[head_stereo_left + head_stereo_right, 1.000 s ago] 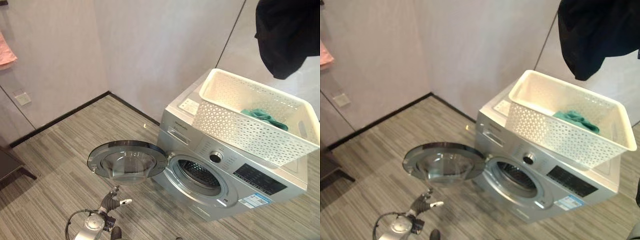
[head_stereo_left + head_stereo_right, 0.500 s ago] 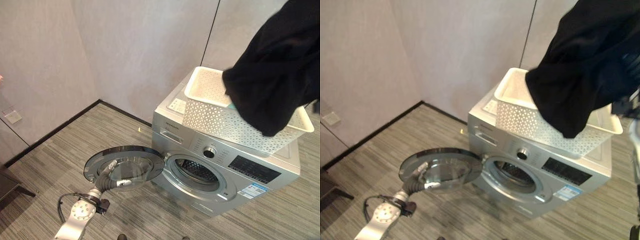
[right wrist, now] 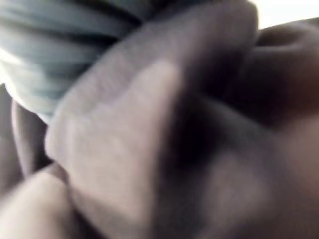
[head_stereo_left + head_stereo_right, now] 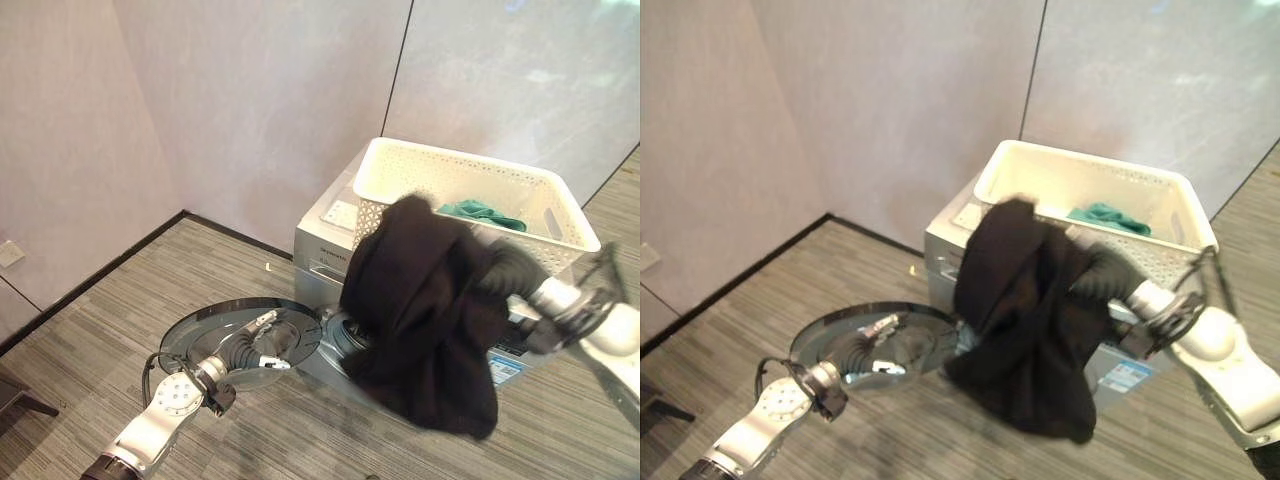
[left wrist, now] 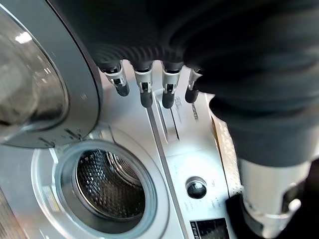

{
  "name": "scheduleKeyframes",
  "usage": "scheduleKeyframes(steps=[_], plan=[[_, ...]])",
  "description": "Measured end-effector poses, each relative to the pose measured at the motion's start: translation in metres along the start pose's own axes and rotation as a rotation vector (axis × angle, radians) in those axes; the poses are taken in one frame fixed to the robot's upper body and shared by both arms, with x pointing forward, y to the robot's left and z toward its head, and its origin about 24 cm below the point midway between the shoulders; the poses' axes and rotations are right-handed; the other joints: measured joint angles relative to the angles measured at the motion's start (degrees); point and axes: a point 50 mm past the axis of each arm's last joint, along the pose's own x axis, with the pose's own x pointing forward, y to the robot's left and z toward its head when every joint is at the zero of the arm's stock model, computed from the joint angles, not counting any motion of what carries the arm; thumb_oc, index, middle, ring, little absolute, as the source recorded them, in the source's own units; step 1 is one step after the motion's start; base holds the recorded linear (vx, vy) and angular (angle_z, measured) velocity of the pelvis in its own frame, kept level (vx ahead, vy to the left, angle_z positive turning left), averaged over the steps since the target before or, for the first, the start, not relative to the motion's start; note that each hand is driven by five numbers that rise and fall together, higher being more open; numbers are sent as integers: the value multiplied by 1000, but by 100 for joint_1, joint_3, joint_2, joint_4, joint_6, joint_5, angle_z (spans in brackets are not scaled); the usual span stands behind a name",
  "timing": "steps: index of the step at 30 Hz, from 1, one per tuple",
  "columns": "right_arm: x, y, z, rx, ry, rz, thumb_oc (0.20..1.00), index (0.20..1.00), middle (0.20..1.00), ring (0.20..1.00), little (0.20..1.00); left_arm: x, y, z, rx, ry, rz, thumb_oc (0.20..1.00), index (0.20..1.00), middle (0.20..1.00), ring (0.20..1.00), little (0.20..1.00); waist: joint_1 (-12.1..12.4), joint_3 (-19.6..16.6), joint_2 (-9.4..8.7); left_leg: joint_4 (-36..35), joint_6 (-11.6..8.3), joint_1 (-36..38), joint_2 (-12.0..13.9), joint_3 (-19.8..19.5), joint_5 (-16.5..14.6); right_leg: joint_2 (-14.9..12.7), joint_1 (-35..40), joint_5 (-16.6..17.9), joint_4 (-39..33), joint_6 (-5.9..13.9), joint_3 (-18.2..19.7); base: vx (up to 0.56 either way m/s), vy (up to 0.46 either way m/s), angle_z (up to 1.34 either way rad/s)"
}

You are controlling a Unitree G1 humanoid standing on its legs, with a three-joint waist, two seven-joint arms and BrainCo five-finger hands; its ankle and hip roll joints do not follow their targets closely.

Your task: Grab the laundry basket,head to the washer,open it,put in the laundry and shut it.

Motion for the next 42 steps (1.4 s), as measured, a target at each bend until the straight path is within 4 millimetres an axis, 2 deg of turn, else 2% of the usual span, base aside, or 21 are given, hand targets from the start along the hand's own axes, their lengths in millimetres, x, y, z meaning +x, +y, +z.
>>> scheduleKeyframes(steps=[5,10,16,22,28,31,33,36,38,42], plan=[[-3,14,-15,57,91,91,200,200,200,200,200,-6,-11,-11,-80,58,-87,1000,1000,1000,1000,1000,39,139,6,-1,-23,-8,6,-15,-18,-18,-3,-9,-33,17,-7,-38,0,0],[-14,19,-32,92,191,106,200,200,200,200,200,-16,-34,-30,-111,137,-189,1000,1000,1000,1000,1000,102,381,120,10,13,-285,-24,-36,53,-40,-250,51,-22,10,-18,-76,8,2],[-22,20,-54,49,298,67,200,200,200,200,200,-9,-38,-34,54,179,-239,1000,1000,1000,1000,1000,172,616,219,29,46,-790,-137,-245,189,-103,-613,141,15,25,-209,-119,-2,19],[-17,23,-72,-1,320,-53,200,200,200,200,200,23,-34,-5,197,58,-202,1000,1000,1000,1000,1000,256,1034,218,30,103,-1207,-231,-359,294,-186,-935,210,14,62,-327,-92,-29,12],[-12,24,-80,-12,323,-136,200,200,200,200,200,41,-43,6,271,7,-213,1000,1000,1000,1000,1000,302,1165,183,30,102,-1307,-235,-381,292,-180,-1021,207,14,66,-339,-43,-37,2],[-2,25,-85,22,303,-183,200,200,200,200,200,55,-49,24,393,-57,-250,1000,1000,1000,1000,1000,313,1278,164,30,99,-1318,-241,-400,295,-182,-1020,207,15,66,-355,-29,-28,4],[4,27,-90,48,297,-228,200,200,200,200,200,66,-50,44,492,-134,-252,1000,1000,1000,1000,1000,316,1383,146,30,90,-1326,-245,-423,301,-184,-1008,207,15,66,-387,-19,-31,6],[7,29,-93,71,293,-259,200,200,200,200,200,73,-53,59,545,-209,-242,1000,1000,1000,1000,1000,309,1500,129,30,88,-1330,-245,-437,302,-183,-1000,207,16,66,-425,-23,-31,3],[15,33,-97,111,277,-310,200,200,200,200,200,82,-59,61,610,-220,-224,1000,1000,1000,1000,1000,314,1561,111,31,88,-1333,-246,-441,302,-179,-1000,206,17,66,-437,-8,-16,1],[25,40,-97,153,249,-346,200,200,200,200,200,98,-65,60,623,-210,-178,1000,1000,1000,1000,1000,319,1669,58,31,84,-1344,-247,-469,305,-177,-993,204,17,65,-462,-13,-41,2]])
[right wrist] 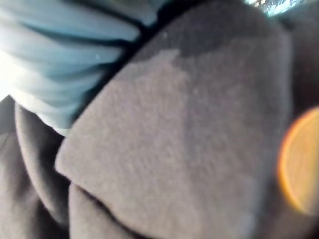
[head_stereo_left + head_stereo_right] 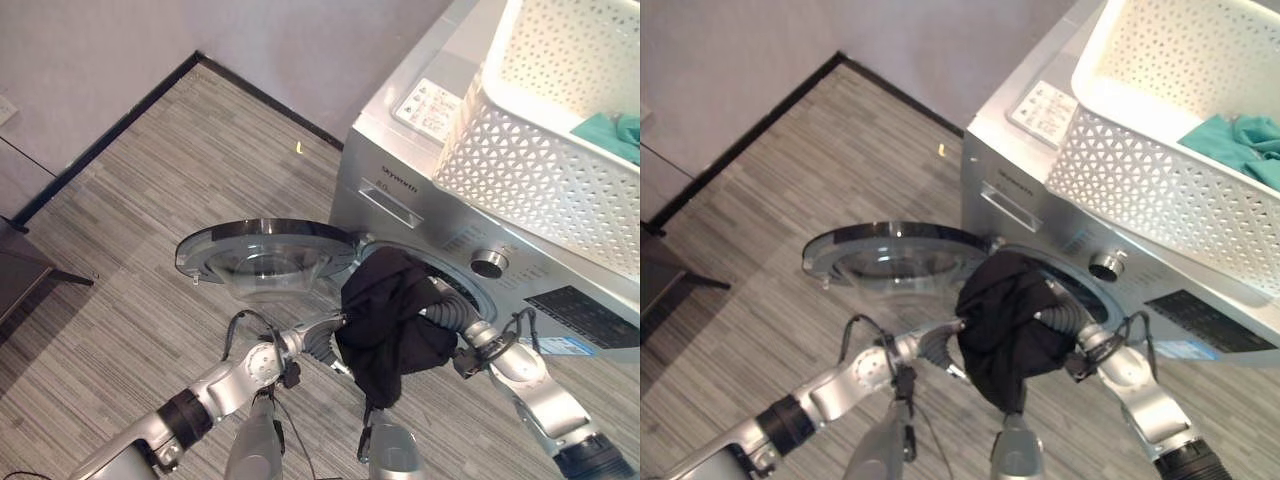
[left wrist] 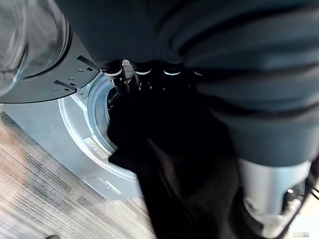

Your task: Grab the laundry basket,head to the washer,open it,put in the laundry and shut it.

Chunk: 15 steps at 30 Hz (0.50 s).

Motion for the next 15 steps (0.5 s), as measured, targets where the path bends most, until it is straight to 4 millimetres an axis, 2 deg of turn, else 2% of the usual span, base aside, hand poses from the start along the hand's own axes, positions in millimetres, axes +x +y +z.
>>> scheduleKeyframes(steps=[5,6,12,15], plan=[[7,11,-4,76,-3,-50,200,200,200,200,200,13,0,5,-79,16,72,1000,1000,1000,1000,1000,-8,60,-68,0,-9,-87,0,-98,24,8,-22,-7,0,-4,-81,-13,-48,10],[9,13,-5,95,0,-70,200,200,200,200,200,15,1,2,-160,39,98,1000,1000,1000,1000,1000,-5,68,-78,0,-8,-100,-1,-135,31,13,-5,-7,0,-4,-136,4,-33,14],[20,27,-3,169,-9,-82,200,200,200,200,200,27,-2,0,-344,93,176,1000,1000,1000,1000,1000,2,95,-132,0,-13,-168,4,-183,45,22,-31,-12,0,-8,-186,8,-35,5],[24,32,-4,177,1,-60,200,200,200,200,200,30,6,1,-343,100,213,1000,1000,1000,1000,1000,-2,121,-185,0,-14,-173,8,-186,46,27,-35,-13,0,-10,-187,5,-13,0]])
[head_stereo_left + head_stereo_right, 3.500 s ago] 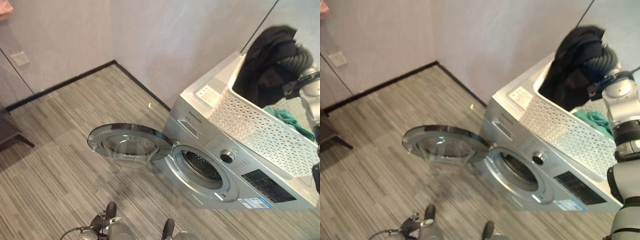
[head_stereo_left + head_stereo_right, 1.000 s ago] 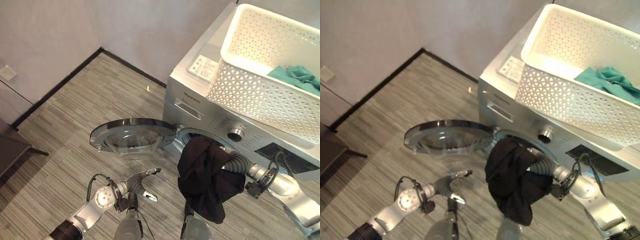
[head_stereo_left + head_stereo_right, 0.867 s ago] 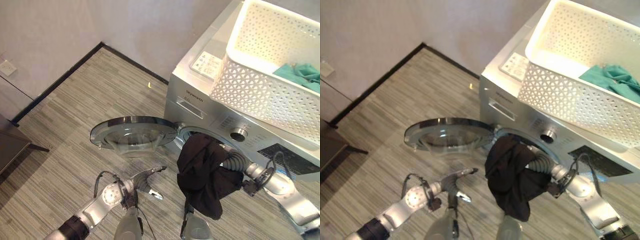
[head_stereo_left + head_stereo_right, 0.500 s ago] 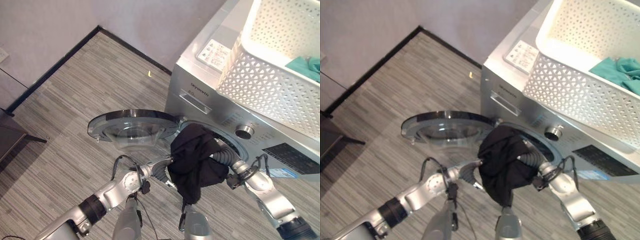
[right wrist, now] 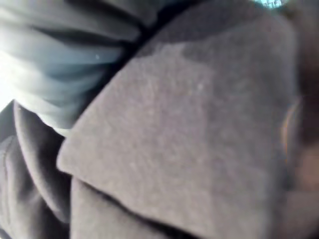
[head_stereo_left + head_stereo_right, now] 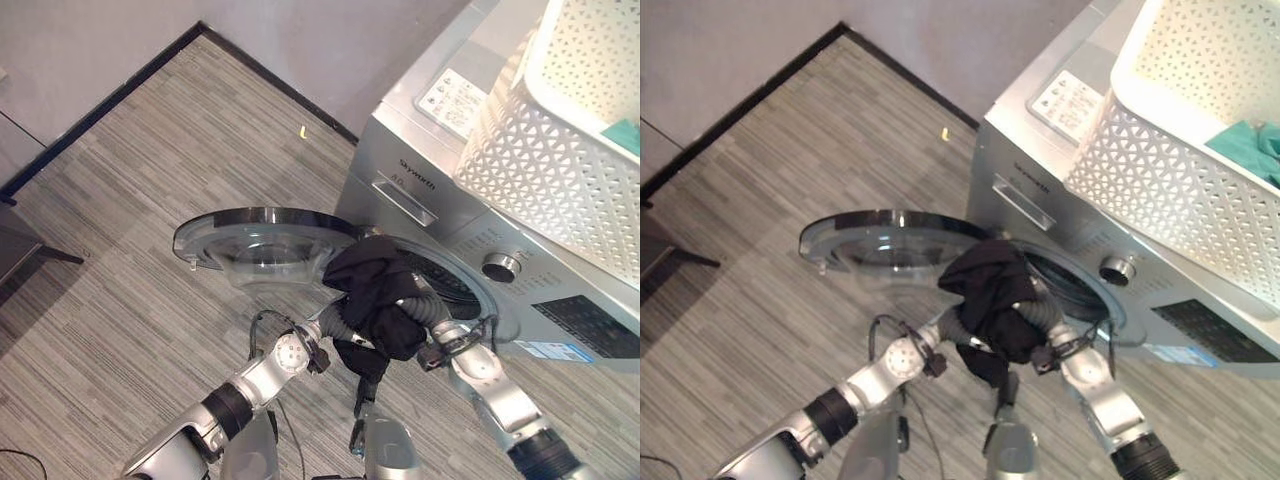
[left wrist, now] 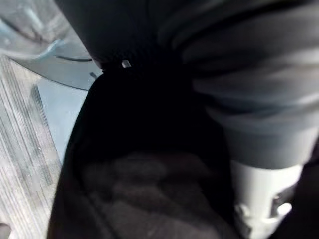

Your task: Grab the laundry basket,head to the washer,open it,put in the laundry and shut it.

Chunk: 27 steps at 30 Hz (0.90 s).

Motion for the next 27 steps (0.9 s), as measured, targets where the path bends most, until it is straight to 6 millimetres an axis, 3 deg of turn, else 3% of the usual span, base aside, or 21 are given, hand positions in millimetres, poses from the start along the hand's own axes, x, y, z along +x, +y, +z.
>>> scheduleKeyframes(steps=[3,4,5,6,15,16,18,27], plan=[[1,-1,1,27,0,-5,200,200,200,200,200,2,8,2,20,-8,40,1000,1000,1000,1000,1000,-6,14,-29,0,-1,-7,8,3,0,4,-11,0,0,0,1,3,-12,0],[2,-2,1,30,-2,-7,200,200,200,200,200,2,10,3,22,-11,52,849,849,849,849,849,-4,15,-32,0,-1,-16,15,5,0,12,-21,0,0,0,3,0,0,0],[3,-2,3,31,-7,-9,200,200,200,200,200,3,12,4,21,-13,60,363,363,363,363,363,-1,17,-35,0,-1,-26,26,9,0,23,-36,0,0,-1,6,16,-32,-2],[3,-2,3,30,-10,-10,200,200,200,200,200,3,12,5,22,-15,63,200,200,200,200,200,-1,17,-35,0,-5,-33,33,9,2,30,-44,0,0,-1,8,22,-38,-3],[2,-3,1,55,0,-4,200,200,200,200,200,2,15,2,-3,-4,66,200,200,200,200,200,-17,57,-116,0,-31,-57,118,29,19,115,-74,-6,1,-21,10,3,-4,0],[2,-3,0,56,4,-1,351,351,351,351,351,2,16,1,1,-2,63,200,200,200,200,200,-17,57,-116,0,-33,-56,123,30,20,120,-74,-7,0,-23,12,0,0,0],[1,-3,-2,57,14,-3,1000,1000,1000,1000,1000,0,19,-1,4,5,69,200,200,200,200,200,-15,57,-116,0,-42,-57,148,31,24,144,-78,-8,0,-27,15,0,0,0],[-25,-13,-31,87,122,-57,1000,1000,1000,1000,1000,-11,36,-19,-3,63,130,200,200,200,200,200,-48,59,-126,-1,-50,-55,186,47,27,179,-87,-8,1,-39,22,0,0,0]])
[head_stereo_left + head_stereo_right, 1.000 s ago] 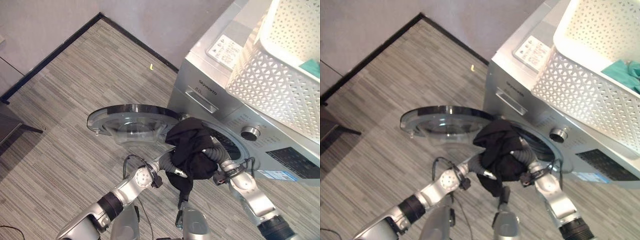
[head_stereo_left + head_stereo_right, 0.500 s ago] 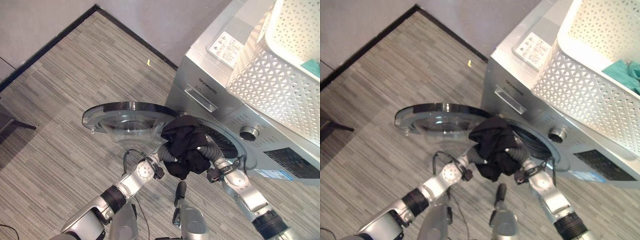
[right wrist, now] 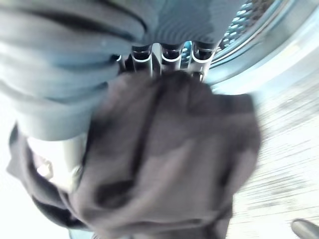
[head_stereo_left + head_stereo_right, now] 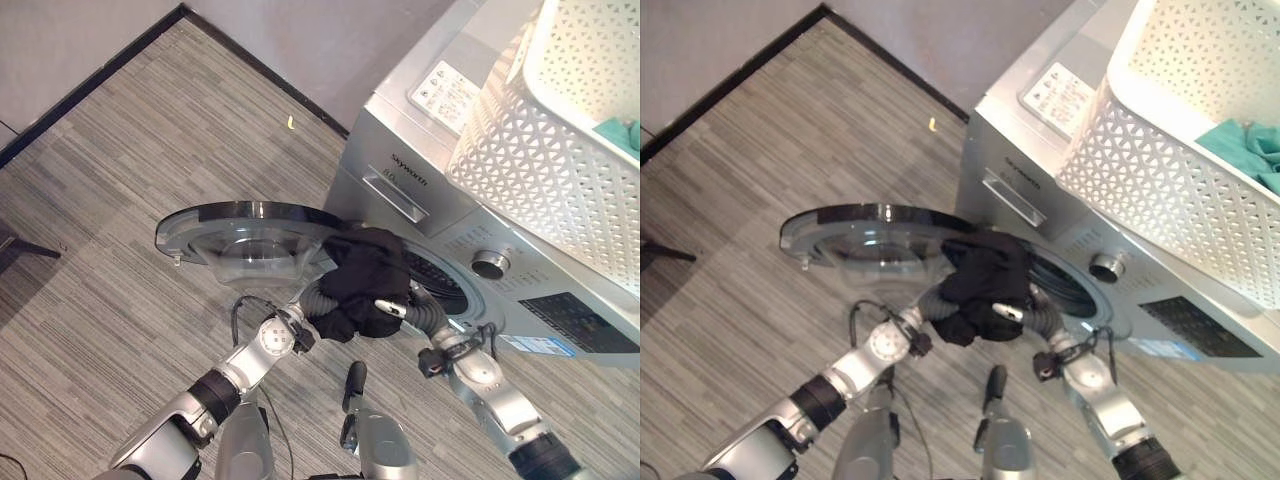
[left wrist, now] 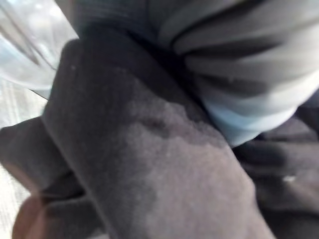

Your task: Grab the laundry basket,head to the washer,open it,put in the laundry and shut it.

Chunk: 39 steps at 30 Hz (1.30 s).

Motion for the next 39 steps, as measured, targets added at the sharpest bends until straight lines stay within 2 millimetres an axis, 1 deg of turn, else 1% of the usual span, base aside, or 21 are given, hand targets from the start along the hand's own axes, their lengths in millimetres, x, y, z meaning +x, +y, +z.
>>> scheduleKeyframes(steps=[1,2,4,5,7,8,11,14,16,20,22,24,27,28,30,32,33,35,36,38,39], plan=[[-2,-3,-5,0,17,-15,1000,1000,1000,1000,1000,-1,1,-2,4,8,1,200,200,200,200,200,-14,0,-5,0,0,4,2,2,0,1,3,0,0,-1,1,21,-25,-3],[-9,-15,-28,-32,113,-66,1000,1000,1000,1000,1000,-7,3,-14,-4,46,15,200,200,200,200,200,-56,-5,-36,0,-13,48,6,15,-10,1,37,0,0,0,13,20,-23,-4],[-17,-25,-49,-68,210,-108,1000,1000,1000,1000,1000,-12,6,-22,-16,76,31,200,200,200,200,200,-94,-10,-44,-1,-15,55,14,16,-12,6,40,0,0,0,14,6,-8,-2],[-30,-32,-77,-106,343,-146,1000,1000,1000,1000,1000,-16,5,-33,-21,117,34,200,200,200,200,200,-102,-12,-46,-1,-15,62,25,16,-12,15,43,1,0,-1,18,11,-9,-4],[-42,-34,-103,-136,467,-164,1000,1000,1000,1000,1000,-20,5,-45,-16,165,34,200,200,200,200,200,-112,-17,-54,-1,-15,83,39,23,-12,25,48,3,0,-5,32,20,-6,-6],[-55,-31,-123,-151,577,-174,1000,1000,1000,1000,1000,-25,4,-56,-10,209,32,200,200,200,200,200,-119,-20,-58,-1,-16,108,59,28,-12,42,65,6,0,-9,44,25,0,-6],[-78,-13,-164,-177,779,-167,1000,1000,1000,1000,1000,-33,1,-70,-13,267,25,200,200,200,200,200,-107,-29,-61,-2,-37,251,74,68,-30,51,163,-1,-2,-34,102,33,13,-8],[-102,11,-194,-255,972,-89,1000,1000,1000,1000,1000,-33,-3,-72,-27,277,17,200,200,200,200,200,-130,-124,-40,-2,-37,300,78,182,-42,39,122,10,-3,-57,206,16,30,-17],[-110,21,-202,-256,1025,-68,1000,1000,1000,1000,1000,-28,-8,-67,-41,262,9,200,200,200,200,200,-160,-190,-11,-2,-33,299,75,201,-42,37,113,19,-2,-67,246,2,27,-10],[-122,21,-208,-251,1082,-85,1000,1000,1000,1000,1000,-14,-24,-52,-96,210,-25,200,200,200,200,200,-416,-558,42,-3,-14,305,65,368,-57,9,0,66,-2,-80,415,-18,36,-20],[-121,19,-208,-257,1085,-89,1000,1000,1000,1000,1000,-2,-31,-42,-138,189,-30,200,200,200,200,200,-417,-651,56,-1,-13,293,81,496,-58,10,-101,100,1,-91,548,-82,15,-26],[-115,17,-206,-265,1066,-97,1000,1000,1000,1000,1000,4,-32,-33,-165,166,-32,200,200,200,200,200,-441,-650,61,-1,-13,260,90,552,-55,13,-184,135,4,-90,628,-128,5,-27],[-89,6,-195,-314,1017,-117,1000,1000,1000,1000,1000,25,-36,-5,-201,94,-28,200,200,200,200,200,-642,-588,56,338,15,-144,85,648,-73,4,-674,157,299,-93,778,-235,1,-17],[-85,4,-194,-336,1020,-120,1000,1000,1000,1000,1000,32,-34,4,-220,77,-15,200,200,200,200,200,-667,-533,46,596,22,-381,100,638,-182,-20,-929,93,526,-114,815,-207,16,-15],[-42,-10,-170,-379,920,-152,1000,1000,1000,1000,1000,59,-13,45,-206,-19,32,200,200,200,200,200,-675,-40,9,1249,83,-987,131,651,-379,-76,-1542,-42,1108,-106,995,-182,5,-17],[-13,-18,-148,-404,819,-178,1000,1000,1000,1000,1000,71,4,71,-205,-79,73,200,200,200,200,200,-732,277,-4,1481,114,-1374,150,661,-430,-117,-2000,-76,1442,-115,1109,-155,-8,-9],[7,-19,-131,-405,738,-192,1000,1000,1000,1000,1000,76,20,86,-222,-116,117,200,200,200,200,200,-752,556,-6,1645,134,-1610,158,660,-447,-137,-2322,-141,1717,-138,1188,-135,-8,-8],[13,-18,-126,-395,707,-193,1000,1000,1000,1000,1000,75,27,85,-255,-112,145,200,200,200,200,200,-750,685,-4,1671,132,-1670,160,659,-444,-127,-2444,-155,1812,-154,1242,-56,17,-10],[18,-15,-122,-381,688,-190,1000,1000,1000,1000,1000,74,39,79,-284,-94,196,200,200,200,200,200,-786,686,-4,1926,138,-1925,233,659,-536,-98,-2710,-232,1982,-171,1292,-53,23,-17],[26,-15,-114,-383,659,-195,1000,1000,1000,1000,1000,74,55,81,-320,-97,251,200,200,200,200,200,-797,689,-14,2145,133,-2199,317,668,-599,-33,-2963,-223,2063,-184,1333,-115,-6,-22],[33,-14,-107,-380,624,-206,1000,1000,1000,1000,1000,74,73,83,-328,-101,306,200,200,200,200,200,-829,692,-31,2329,142,-2439,400,676,-647,18,-3162,-175,2104,-234,1379,-102,-6,-22]])
